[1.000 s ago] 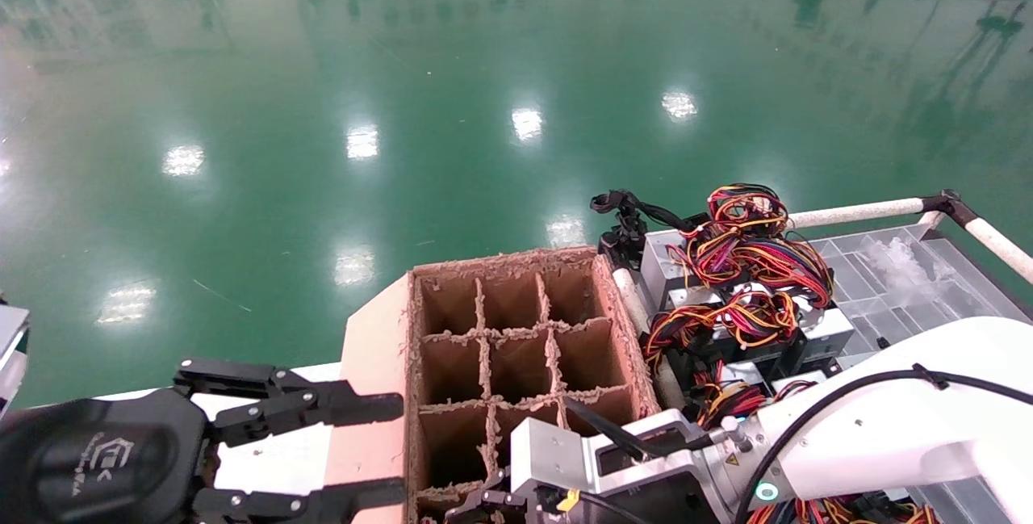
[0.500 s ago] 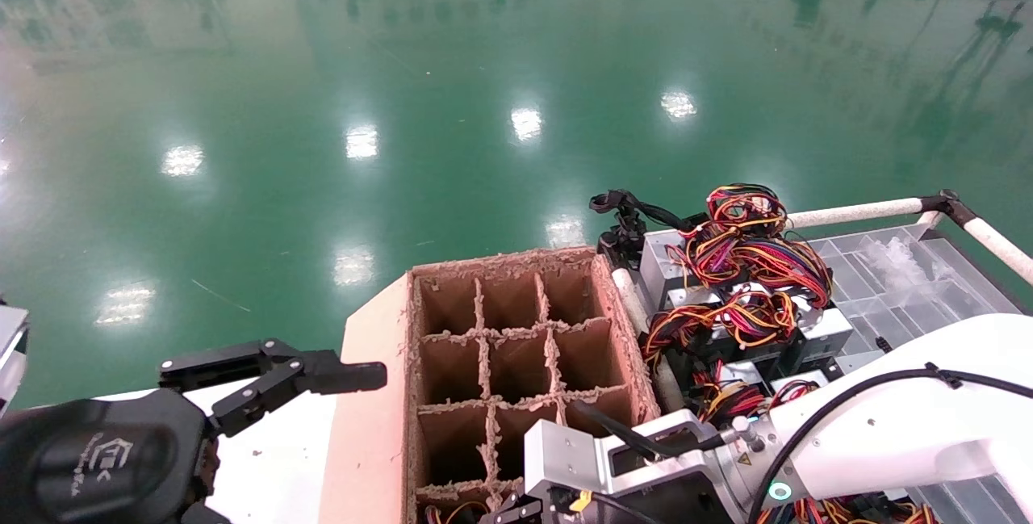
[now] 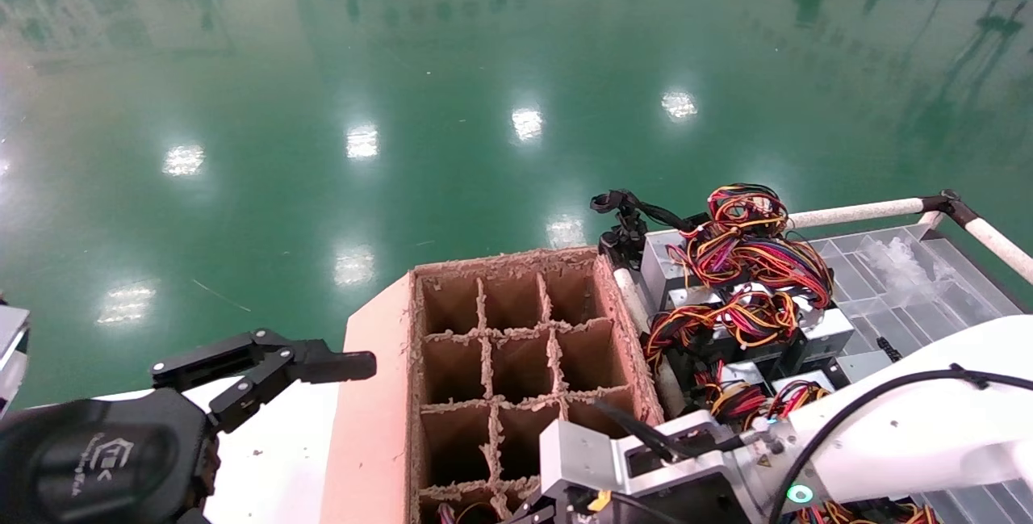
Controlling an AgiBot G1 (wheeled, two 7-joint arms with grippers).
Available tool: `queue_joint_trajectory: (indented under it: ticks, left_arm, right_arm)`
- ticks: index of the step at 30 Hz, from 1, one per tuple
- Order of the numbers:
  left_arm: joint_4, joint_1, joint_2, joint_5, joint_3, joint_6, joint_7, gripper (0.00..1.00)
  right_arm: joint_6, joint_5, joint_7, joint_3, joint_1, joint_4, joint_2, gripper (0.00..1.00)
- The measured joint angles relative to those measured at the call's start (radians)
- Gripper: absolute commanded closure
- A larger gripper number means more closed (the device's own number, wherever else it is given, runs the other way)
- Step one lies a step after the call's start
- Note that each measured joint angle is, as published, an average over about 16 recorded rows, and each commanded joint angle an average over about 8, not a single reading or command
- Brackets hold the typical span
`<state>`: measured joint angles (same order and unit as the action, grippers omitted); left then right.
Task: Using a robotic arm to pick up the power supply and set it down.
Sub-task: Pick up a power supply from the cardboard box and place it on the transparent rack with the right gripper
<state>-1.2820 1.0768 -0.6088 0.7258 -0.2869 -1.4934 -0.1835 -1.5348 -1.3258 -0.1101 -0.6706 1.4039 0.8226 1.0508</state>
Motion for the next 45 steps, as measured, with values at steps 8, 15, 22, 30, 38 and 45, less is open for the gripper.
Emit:
queue_joint_trajectory:
  ticks: [8,15,22,30,38,45]
  left_arm:
    - [0.000,0.000,0.000,0.000,-0.001,0.000,0.000,0.00]
    - [0.000,0.000,0.000,-0.001,-0.001,0.000,0.000,0.00]
    - [0.000,0.000,0.001,-0.001,-0.001,0.001,0.001,0.00]
    - [0.000,0.000,0.001,-0.001,-0.002,0.001,0.001,0.00]
    - [0.000,0.001,0.001,-0.002,-0.002,0.001,0.001,0.00]
    - [0.000,0.001,0.001,-0.002,-0.003,0.001,0.001,0.00]
  right_arm:
    - [-0.013,0.092,-0.011,0.046,-0.017,0.039,-0.048,1.00]
    - [-0.024,0.193,-0.021,0.095,-0.021,0.084,-0.104,1.00]
    - [-0.037,0.295,-0.027,0.133,0.006,0.118,-0.170,1.00]
    - [-0.048,0.429,-0.024,0.153,0.062,0.133,-0.248,1.00]
    - [-0.051,0.531,-0.008,0.154,0.141,0.120,-0.351,1.00]
    - [-0.054,0.538,0.008,0.129,0.239,0.084,-0.479,1.00]
